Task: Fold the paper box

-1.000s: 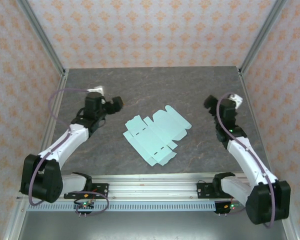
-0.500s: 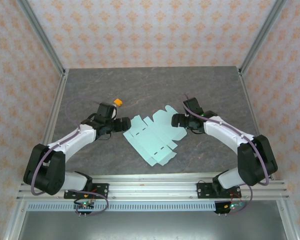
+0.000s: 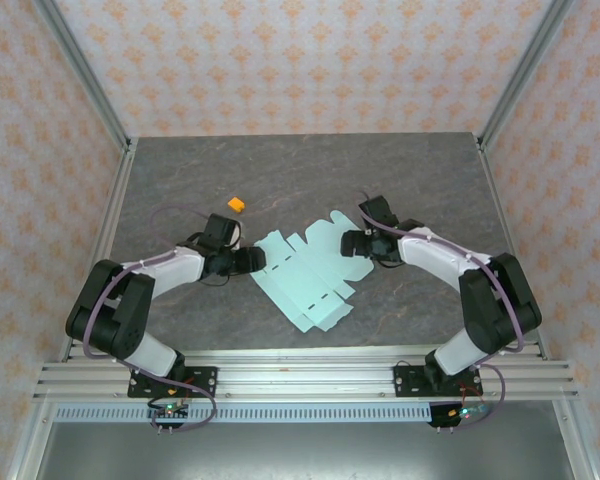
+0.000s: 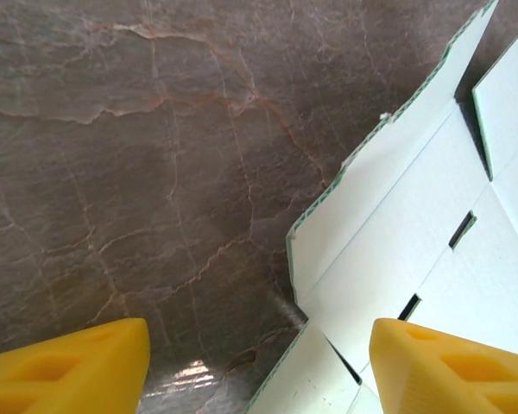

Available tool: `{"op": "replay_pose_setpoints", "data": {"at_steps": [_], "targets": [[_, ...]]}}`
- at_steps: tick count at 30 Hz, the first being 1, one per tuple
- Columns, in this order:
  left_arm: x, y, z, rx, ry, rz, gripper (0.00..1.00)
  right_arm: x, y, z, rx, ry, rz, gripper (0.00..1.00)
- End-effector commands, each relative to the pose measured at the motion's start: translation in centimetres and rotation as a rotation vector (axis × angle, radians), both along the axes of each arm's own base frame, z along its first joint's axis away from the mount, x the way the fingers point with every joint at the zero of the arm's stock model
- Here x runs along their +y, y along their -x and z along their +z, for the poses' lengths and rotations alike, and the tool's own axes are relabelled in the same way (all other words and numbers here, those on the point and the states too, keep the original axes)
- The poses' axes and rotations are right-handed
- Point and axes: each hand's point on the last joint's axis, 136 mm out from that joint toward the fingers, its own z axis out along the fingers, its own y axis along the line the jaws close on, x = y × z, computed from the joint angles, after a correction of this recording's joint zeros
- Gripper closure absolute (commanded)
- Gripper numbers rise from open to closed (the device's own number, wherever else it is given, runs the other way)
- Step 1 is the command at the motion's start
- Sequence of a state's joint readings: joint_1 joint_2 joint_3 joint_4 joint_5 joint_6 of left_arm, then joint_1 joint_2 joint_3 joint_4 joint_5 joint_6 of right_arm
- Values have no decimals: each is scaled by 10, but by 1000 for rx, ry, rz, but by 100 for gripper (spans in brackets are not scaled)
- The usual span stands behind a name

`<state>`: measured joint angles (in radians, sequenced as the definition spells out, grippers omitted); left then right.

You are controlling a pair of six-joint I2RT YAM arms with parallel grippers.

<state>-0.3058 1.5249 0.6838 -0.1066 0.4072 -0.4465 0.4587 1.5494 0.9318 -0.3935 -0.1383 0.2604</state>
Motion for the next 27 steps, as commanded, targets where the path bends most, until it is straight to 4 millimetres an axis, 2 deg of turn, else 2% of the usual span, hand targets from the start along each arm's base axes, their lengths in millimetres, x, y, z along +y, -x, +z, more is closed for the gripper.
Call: {"op": "replay_pose_setpoints", "data": {"at_steps": [1, 11, 13, 17, 19, 22, 25, 27], "targets": [[-15, 11, -1, 9, 83, -20, 38, 5, -13, 9, -45, 0, -2, 11], [-23, 13, 4, -40, 134, -51, 60, 14, -14, 4, -37, -10, 8, 12], [-25, 11, 6, -61, 147, -58, 64, 14, -15, 7, -46, -11, 7, 12], [-31, 2, 21, -129, 163, -93, 80, 15, -19, 21, -79, -9, 16, 12], [-34, -5, 36, -176, 156, -127, 88, 18, -24, 33, -114, -15, 43, 12], [-37, -18, 71, -267, 136, -181, 96, 33, -33, 62, -199, -51, 147, 12], [-42, -30, 121, -388, 128, -230, 99, 54, -41, 103, -303, -98, 302, 13], [-45, -37, 158, -476, 122, -260, 100, 67, -46, 137, -383, -137, 421, 13]]}}
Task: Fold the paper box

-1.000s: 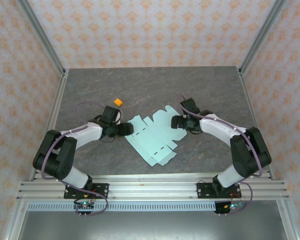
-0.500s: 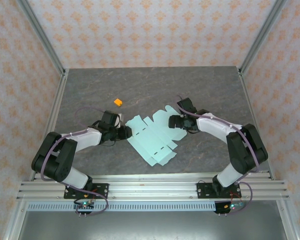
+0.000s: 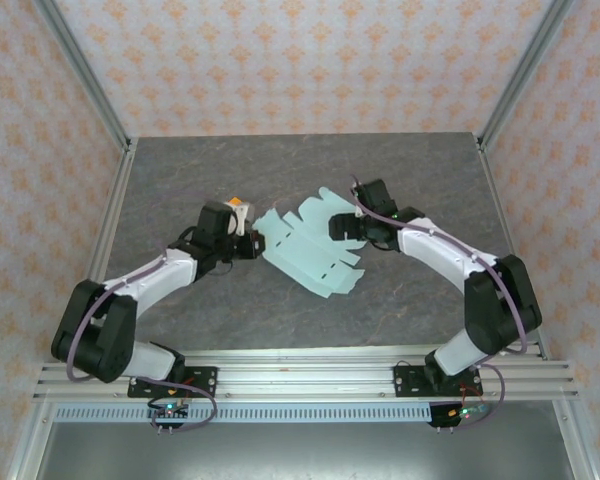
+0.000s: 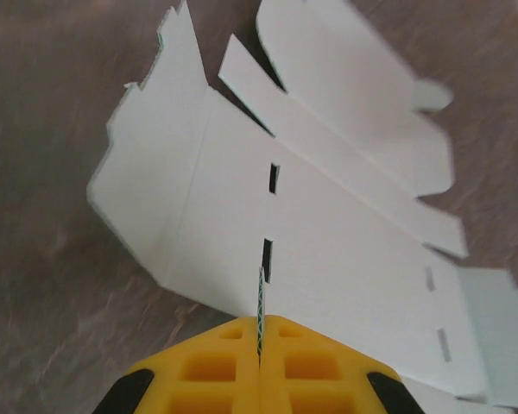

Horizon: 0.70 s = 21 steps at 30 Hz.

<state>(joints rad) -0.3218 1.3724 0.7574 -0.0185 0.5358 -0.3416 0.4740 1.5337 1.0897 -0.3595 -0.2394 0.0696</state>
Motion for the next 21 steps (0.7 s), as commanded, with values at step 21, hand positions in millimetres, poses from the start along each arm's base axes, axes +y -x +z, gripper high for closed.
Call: {"op": "replay_pose_setpoints", "data": {"at_steps": [21], "targets": [[-15, -6, 221, -561, -291, -402, 100, 40, 22, 212, -658, 129, 717, 24]]}}
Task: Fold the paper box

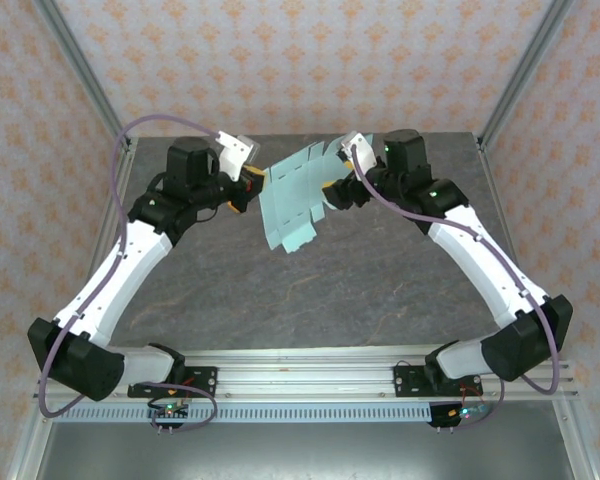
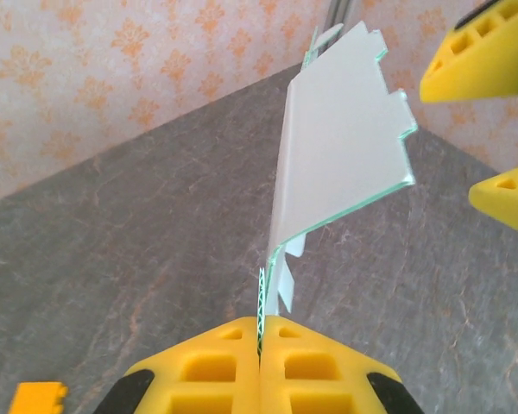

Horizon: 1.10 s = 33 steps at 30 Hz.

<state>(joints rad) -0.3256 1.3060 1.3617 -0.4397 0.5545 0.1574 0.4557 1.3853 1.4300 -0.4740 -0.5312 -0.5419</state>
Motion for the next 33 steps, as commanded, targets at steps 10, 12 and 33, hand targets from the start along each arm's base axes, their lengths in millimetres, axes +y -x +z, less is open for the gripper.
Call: {"op": "replay_pose_setpoints", "data": {"at_steps": [10, 12, 33], "targets": [[-8, 22, 24, -46, -211, -211, 100, 2, 4, 42, -336, 253, 194, 21], [-10, 25, 26, -54, -223, -230, 100, 3, 3, 41, -355, 276, 217, 21], [-26, 13, 29, -81, -313, -276, 100, 46, 17, -4, -160, 347, 547, 94]]}}
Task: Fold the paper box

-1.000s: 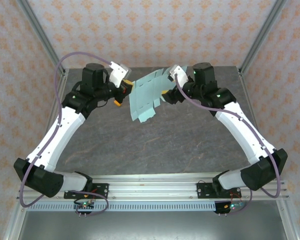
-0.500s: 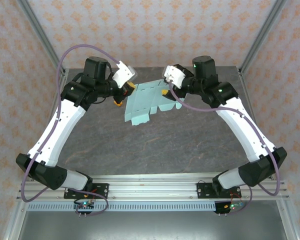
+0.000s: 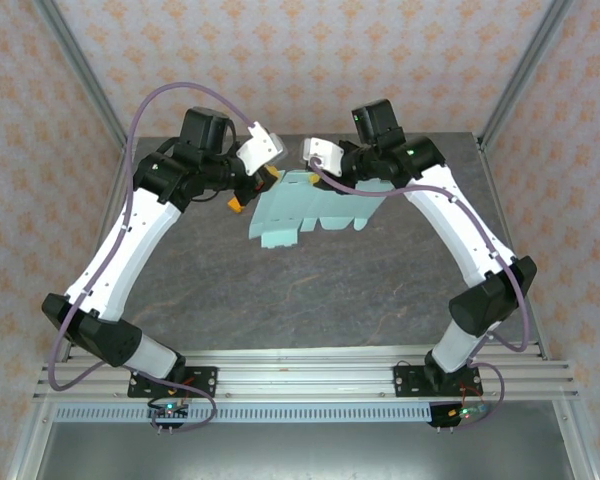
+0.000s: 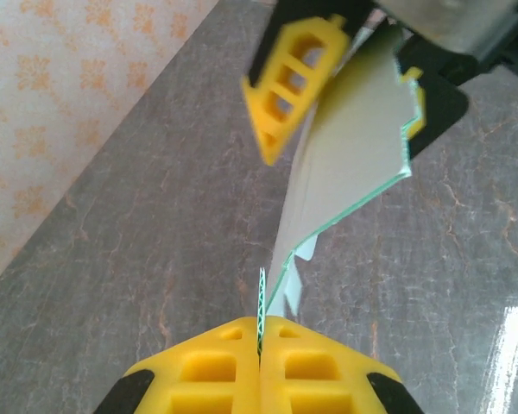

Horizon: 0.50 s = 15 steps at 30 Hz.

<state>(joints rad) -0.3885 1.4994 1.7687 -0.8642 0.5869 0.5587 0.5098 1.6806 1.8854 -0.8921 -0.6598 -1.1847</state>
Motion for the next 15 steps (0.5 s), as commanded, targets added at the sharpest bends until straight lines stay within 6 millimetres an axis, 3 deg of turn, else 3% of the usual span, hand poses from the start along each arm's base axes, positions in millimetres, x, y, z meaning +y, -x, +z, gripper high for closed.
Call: {"op": "replay_pose_setpoints", "data": {"at_steps": [1, 4, 8, 11, 15], "targets": [[3, -3, 11, -37, -17, 18, 100, -1, 12, -4, 44, 11, 34, 100], [7, -11, 14, -55, -4, 74, 96, -1, 13, -6, 70, -11, 24, 100], [23, -27, 28, -105, 87, 226, 60, -7, 7, 4, 112, -145, -43, 100], [54, -40, 41, -99, 294, 399, 48, -19, 0, 27, 152, -330, -125, 100], [78, -38, 30, -69, 571, 538, 33, -38, -1, 62, 212, -584, -218, 100]]}}
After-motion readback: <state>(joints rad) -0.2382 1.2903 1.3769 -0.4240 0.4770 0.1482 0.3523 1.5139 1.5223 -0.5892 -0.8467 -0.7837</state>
